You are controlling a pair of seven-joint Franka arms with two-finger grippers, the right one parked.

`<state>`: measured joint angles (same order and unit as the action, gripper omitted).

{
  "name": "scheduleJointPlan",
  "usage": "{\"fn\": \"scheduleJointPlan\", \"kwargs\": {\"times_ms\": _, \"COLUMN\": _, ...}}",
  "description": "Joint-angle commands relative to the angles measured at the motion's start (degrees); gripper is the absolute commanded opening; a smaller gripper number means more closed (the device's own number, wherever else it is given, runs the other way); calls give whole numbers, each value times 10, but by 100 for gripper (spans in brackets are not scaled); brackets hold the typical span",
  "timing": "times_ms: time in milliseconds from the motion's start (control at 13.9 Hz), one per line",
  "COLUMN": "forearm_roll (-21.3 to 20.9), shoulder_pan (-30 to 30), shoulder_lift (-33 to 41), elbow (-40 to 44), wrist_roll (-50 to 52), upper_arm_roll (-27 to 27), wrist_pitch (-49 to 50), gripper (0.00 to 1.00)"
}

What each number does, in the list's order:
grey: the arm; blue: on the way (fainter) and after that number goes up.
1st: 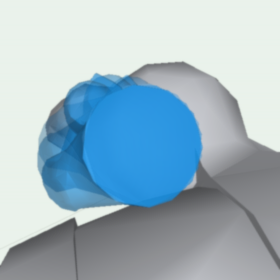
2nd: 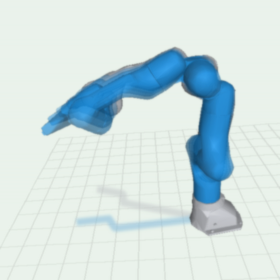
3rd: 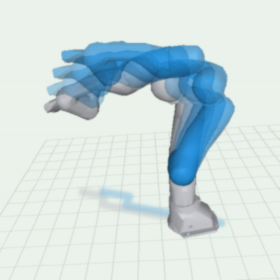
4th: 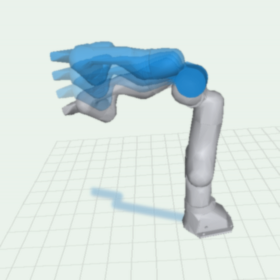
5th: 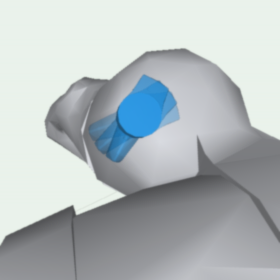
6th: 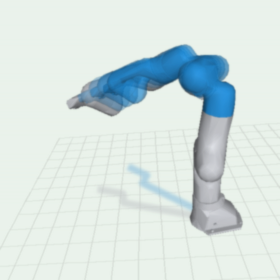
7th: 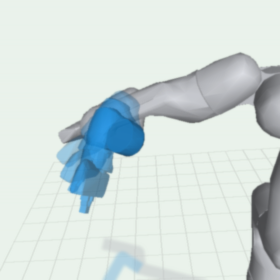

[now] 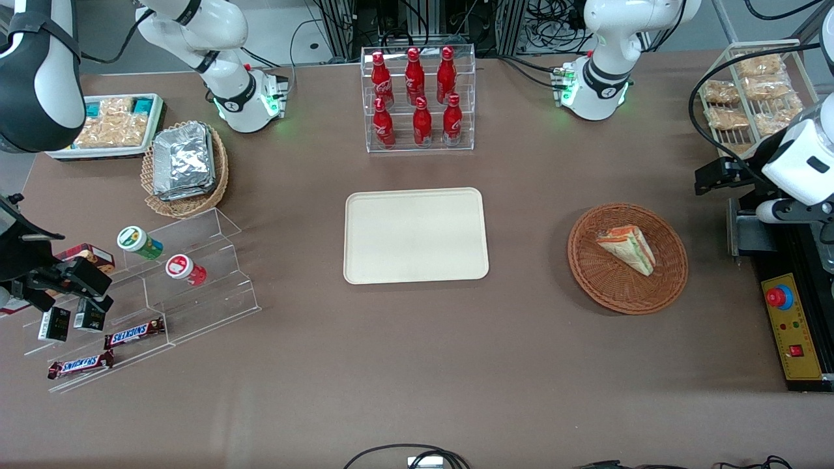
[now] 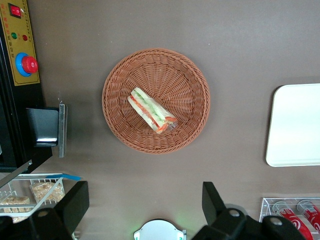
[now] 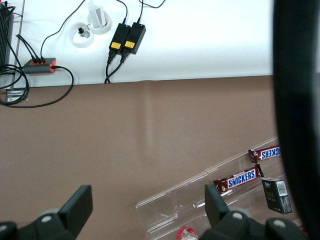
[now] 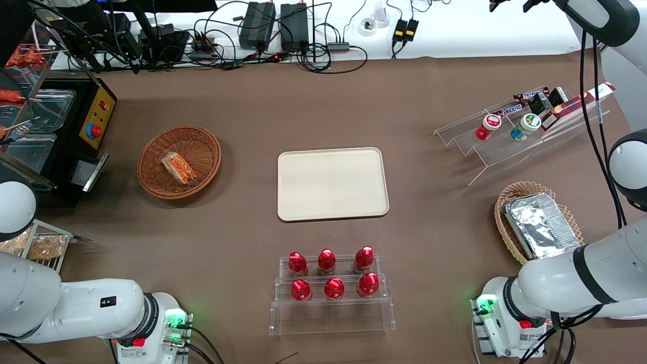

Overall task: Place sandwich from basket to tray
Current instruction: 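Move the left gripper over the sandwich in the wicker basket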

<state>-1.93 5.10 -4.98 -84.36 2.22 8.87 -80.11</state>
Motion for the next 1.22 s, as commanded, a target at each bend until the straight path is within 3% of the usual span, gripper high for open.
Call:
{"fn": "scheduleJointPlan", "kwargs": {"times_ms": 0, "forearm_roll": 3, "shoulder_pan": -2, "shoulder_lift": 1, "elbow": 1, "wrist_roll": -9, "upper_arm_roll": 0, "wrist_pitch": 8, "gripper": 100}}
{"fn": "scheduleJointPlan", "kwargs": {"times_ms": 288, "forearm_roll": -3, "shoulder_pan": 2, "shoulder_lift": -2, "elbow": -4, "wrist_roll": -5, "upper_arm_roll": -3, "wrist_pitch": 3, "gripper": 100}}
{"fn": "scheduleJointPlan", "kwargs": {"times_ms": 432, "forearm_roll": -26, "shoulder_pan": 0, "shoulder_lift": -17, "elbow": -18, "wrist_roll": 1, "upper_arm_roll": -2, "wrist_pitch": -4, "gripper": 100}}
{"fn": "scheduleJointPlan", "kwargs": {"times_ms": 1151, "forearm_roll": -28, "shoulder_pan": 4, "shoulder_lift": 24, "elbow": -257, "wrist_roll": 166, "upper_arm_roll": -4, "wrist_pitch": -207, "gripper": 100}}
